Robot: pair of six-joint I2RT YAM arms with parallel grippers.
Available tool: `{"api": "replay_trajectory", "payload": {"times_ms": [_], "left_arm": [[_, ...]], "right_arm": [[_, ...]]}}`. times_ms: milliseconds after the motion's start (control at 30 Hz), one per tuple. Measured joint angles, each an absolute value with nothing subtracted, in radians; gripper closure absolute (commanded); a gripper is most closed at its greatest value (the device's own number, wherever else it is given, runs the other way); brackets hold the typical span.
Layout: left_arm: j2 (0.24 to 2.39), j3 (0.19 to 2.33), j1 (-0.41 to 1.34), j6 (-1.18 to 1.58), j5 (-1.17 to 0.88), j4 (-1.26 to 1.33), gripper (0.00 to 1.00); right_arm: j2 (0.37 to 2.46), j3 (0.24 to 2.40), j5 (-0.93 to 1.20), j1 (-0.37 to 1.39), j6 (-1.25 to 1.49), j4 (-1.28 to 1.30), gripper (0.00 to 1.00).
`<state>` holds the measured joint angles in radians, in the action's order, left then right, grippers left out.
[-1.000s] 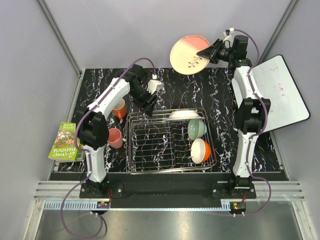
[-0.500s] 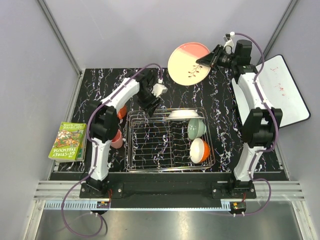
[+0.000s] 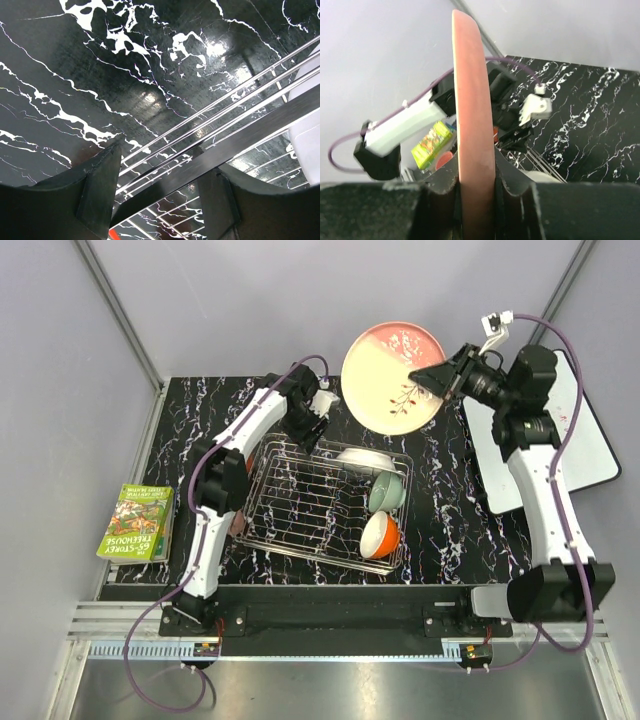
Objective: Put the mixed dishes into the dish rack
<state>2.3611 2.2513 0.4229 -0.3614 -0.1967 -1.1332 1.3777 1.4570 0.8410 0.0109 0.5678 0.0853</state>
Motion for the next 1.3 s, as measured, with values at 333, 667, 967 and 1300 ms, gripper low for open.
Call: {"api": "replay_trajectory", "payload": {"times_ms": [333,667,967,1300], "left_arm": [[2.358,2.234,0.423,-0.309,-0.196,-1.110,0.46],[2.296,2.106,0.425,-0.130,-0.247,-1.044,0.40],[2.329,2.106,0.442,-0.091,-0.153,-1.069,0.01],[2.331,2.185,0.435,-0.191,0.006,-1.129,0.01]], "right_arm": [[1.133,1.327,0.857,0.165,0.226,0.268,1.00],[0.966,1.215,0.633,0.323,-0.112,0.498,1.00],[0.942,1.104,0.434,0.398,-0.348,0.551,1.00],[0.940,1.073,0.393,0.430,-0.692,0.613,1.00]]}}
